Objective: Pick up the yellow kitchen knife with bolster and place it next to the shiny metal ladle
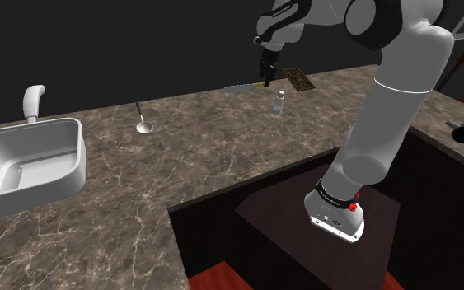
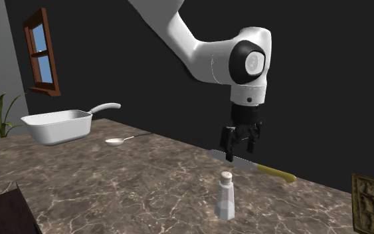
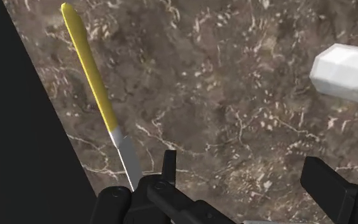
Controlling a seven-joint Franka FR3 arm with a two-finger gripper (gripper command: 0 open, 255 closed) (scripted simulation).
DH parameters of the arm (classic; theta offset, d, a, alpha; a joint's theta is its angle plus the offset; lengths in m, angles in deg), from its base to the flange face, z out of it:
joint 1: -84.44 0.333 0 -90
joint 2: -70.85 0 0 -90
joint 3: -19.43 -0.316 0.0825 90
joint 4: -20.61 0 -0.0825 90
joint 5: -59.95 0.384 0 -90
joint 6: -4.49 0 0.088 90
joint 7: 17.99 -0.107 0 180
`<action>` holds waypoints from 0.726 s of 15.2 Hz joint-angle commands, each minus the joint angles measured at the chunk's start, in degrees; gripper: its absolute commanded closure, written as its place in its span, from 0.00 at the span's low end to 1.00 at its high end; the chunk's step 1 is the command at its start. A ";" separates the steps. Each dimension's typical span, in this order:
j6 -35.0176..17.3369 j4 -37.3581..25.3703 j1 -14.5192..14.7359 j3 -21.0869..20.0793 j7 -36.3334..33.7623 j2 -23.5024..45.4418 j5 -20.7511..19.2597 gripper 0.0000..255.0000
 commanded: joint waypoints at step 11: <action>3.83 -22.94 -9.72 -7.47 23.29 23.50 14.86 0.00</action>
